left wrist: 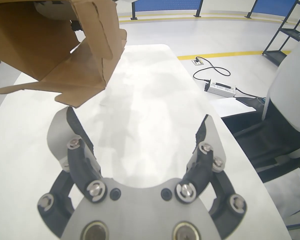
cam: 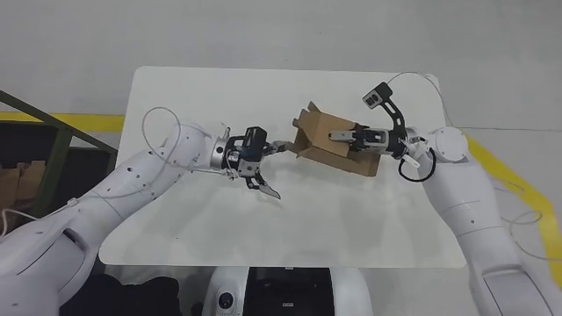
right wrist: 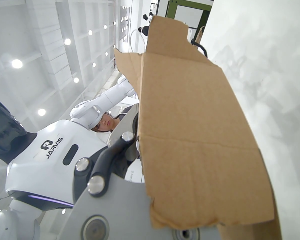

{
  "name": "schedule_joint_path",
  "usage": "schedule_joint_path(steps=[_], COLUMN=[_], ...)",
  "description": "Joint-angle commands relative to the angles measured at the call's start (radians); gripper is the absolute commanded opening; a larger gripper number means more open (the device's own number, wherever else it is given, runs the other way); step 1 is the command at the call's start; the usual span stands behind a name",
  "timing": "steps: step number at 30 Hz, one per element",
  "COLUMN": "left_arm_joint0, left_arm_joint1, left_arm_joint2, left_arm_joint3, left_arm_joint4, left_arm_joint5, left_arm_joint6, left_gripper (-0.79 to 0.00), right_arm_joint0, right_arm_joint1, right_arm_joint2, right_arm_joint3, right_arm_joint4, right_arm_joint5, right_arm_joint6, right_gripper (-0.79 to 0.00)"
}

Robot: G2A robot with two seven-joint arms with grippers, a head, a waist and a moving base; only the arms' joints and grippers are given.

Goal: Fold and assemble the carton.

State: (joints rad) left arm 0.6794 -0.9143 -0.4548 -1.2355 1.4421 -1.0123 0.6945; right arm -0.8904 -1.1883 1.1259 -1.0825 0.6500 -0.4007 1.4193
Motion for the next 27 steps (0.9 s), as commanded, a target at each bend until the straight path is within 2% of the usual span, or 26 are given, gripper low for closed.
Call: schedule_joint_path(steps=[1,14,27], left_arm_joint0=[-0.014,-0.069,-0.087], left_arm_joint1=[-0.008,-0.032,-0.048], left_arm_joint2=[0.017,0.071,0.088], left_arm_joint3=[0.010,0.036,0.042], left_arm_joint4=[-0.009,0.009,0.010], left_arm_joint5=[0.000,0.000,0.000], left_arm_joint6=[0.014,0.106,0.113], left_gripper=[0.000,0.000,0.000], right_arm_joint0=[-0.004,-0.014,-0.011], right_arm_joint1=[0.001,0.003,0.003], right_arm_joint2=[0.000,-0.015,-0.031], right_arm_joint3=[-0.008,-0.027,-0.033], right_arm_joint4=[0.000,0.006,0.009], right_arm_joint5=[0.000,-0.004,-0.002], right_arm_joint6=[0.000,-0.004,-0.002], right_gripper=[-0.785,-0.785,-0.785])
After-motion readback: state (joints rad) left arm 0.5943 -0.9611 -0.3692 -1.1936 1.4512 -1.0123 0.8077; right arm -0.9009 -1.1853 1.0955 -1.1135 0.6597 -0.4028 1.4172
